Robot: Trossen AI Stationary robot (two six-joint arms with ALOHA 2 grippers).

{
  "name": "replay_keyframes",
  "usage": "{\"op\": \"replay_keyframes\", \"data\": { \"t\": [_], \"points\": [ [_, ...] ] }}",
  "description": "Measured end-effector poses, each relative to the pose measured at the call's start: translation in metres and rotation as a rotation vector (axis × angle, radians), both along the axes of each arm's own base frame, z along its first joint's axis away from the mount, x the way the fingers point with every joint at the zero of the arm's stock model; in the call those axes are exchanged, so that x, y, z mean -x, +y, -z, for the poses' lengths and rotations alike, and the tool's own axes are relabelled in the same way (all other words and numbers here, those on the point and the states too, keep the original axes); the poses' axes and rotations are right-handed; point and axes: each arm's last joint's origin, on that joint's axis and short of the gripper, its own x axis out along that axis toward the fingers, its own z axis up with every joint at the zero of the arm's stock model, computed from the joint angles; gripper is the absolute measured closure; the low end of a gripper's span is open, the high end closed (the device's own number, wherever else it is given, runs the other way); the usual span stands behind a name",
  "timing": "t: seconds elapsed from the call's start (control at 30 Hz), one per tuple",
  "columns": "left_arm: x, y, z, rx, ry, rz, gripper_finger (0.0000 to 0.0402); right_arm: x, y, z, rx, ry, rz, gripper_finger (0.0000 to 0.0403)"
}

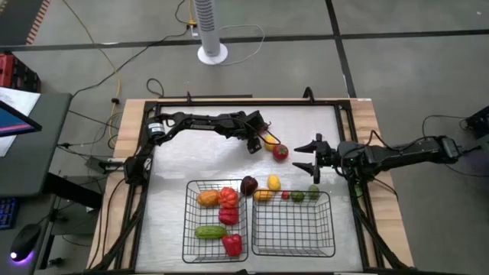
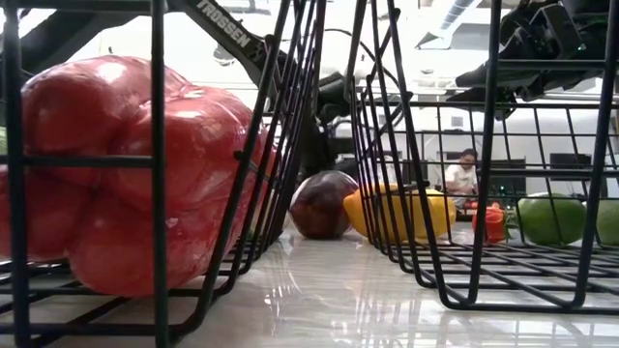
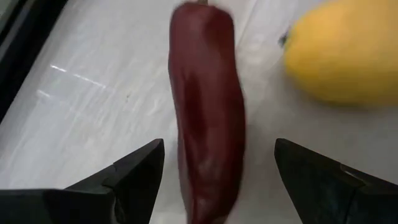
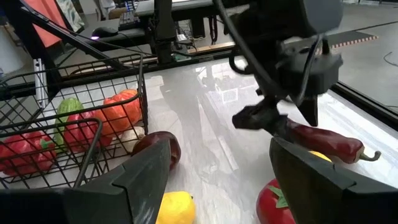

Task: Sort produce into baskets
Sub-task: Put the red chili pepper into the left black wire basket

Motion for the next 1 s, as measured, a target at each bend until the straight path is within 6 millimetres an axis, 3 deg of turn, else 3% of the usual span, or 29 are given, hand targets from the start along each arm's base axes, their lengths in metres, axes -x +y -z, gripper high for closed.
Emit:
{"op": "replay_keyframes", "data": {
  "t": [0.23, 0.77, 1.0],
  "points": [
    [0.0, -0.007, 0.001, -0.059, 0.073, 0.072, 0.0129, 0.0, 0.0, 0.0, 0.001, 0.0, 0.0, 0.01],
    [0.005, -0.008, 0.004, -0.045, 0.131, 0.084, 0.0333, 0.0, 0.0, 0.0, 0.003, 0.001, -0.001, 0.01],
    [0.002, -0.007, -0.015, -0.085, 0.17, 0.062, 0.0331, 0.0, 0.0, 0.0, 0.003, 0.003, -0.001, 0.01]
  ]
}}
